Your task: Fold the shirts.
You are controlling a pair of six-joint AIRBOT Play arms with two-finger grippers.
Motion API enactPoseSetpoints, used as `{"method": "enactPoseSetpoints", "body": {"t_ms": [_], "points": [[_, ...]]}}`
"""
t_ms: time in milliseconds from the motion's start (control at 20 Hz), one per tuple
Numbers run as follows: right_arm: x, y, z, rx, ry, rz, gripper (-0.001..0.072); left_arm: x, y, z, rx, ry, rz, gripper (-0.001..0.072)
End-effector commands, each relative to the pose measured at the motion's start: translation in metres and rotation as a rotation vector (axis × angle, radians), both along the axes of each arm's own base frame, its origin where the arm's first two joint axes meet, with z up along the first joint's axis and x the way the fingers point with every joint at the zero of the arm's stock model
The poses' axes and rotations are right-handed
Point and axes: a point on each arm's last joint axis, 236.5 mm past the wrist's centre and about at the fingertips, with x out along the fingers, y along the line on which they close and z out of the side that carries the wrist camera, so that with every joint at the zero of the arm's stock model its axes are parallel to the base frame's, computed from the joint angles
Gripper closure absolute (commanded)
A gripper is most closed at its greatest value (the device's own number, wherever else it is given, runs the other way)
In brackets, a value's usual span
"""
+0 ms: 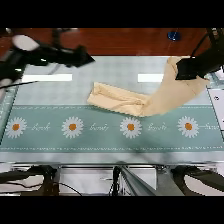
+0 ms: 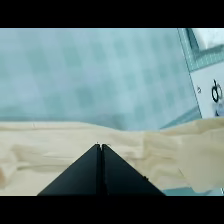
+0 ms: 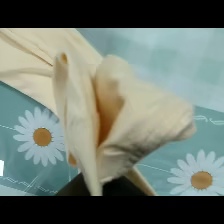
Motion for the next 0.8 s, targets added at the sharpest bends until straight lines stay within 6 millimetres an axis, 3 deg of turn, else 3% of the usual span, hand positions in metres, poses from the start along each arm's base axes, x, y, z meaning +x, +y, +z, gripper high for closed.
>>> {"method": "enactPoseSetpoints", "body": {"t_ms": [0, 100, 250, 400, 550, 750], "points": [[0.000, -0.009, -0.010, -0.030, 0.021, -0.056, 0.0688, -0.015, 0.091, 0.068, 0.079, -0.166, 0.132, 0.0682], [0.015, 0.009, -0.003, 0.060, -0.038, -0.079, 0.0688, -0.027, 0.117, 0.088, 0.095, -0.200, 0.178, 0.0682], [0.025, 0.025, -0.007, 0.134, -0.030, -0.108, 0.0688, -0.047, 0.137, 0.101, 0.129, -0.221, 0.185, 0.0682], [0.031, 0.042, -0.030, 0.115, 0.018, -0.080, 0.0688, -0.061, 0.147, 0.108, 0.159, -0.235, 0.177, 0.0682], [0.042, 0.081, -0.057, 0.118, 0.043, -0.030, 0.0688, -0.069, 0.153, 0.113, 0.168, -0.239, 0.187, 0.0682], [0.061, 0.135, -0.097, 0.141, 0.044, -0.005, 0.0687, -0.082, 0.146, 0.110, 0.178, -0.219, 0.141, 0.0682]]}}
